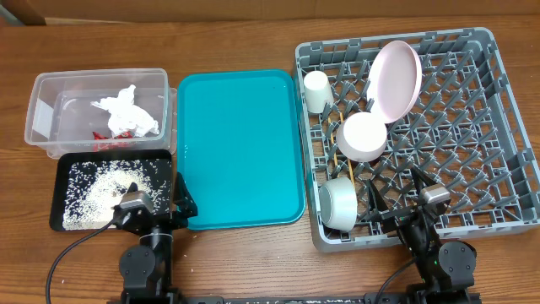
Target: Sort waste into correct bins and load items into the dishwasher
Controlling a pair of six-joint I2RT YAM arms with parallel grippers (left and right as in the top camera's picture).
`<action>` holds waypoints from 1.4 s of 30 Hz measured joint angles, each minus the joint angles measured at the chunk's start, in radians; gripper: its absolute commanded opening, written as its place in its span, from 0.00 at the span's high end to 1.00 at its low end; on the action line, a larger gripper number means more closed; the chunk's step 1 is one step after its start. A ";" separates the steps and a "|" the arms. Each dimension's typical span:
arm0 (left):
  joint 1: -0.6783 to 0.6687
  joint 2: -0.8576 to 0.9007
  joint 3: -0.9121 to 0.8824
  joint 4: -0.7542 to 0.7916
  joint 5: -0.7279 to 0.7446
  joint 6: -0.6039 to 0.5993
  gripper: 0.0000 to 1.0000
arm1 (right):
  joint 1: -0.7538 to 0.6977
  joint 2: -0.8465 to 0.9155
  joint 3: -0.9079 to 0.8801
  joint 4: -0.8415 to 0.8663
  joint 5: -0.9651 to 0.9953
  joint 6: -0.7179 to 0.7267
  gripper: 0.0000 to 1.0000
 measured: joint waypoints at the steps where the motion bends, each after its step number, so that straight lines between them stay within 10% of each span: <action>1: 0.000 0.000 0.000 -0.002 0.011 0.032 0.00 | 0.000 0.000 0.000 0.000 0.000 0.000 0.00; 42: 0.000 0.000 0.000 -0.006 0.063 0.196 0.00 | 0.000 0.000 0.000 0.000 0.000 0.000 0.00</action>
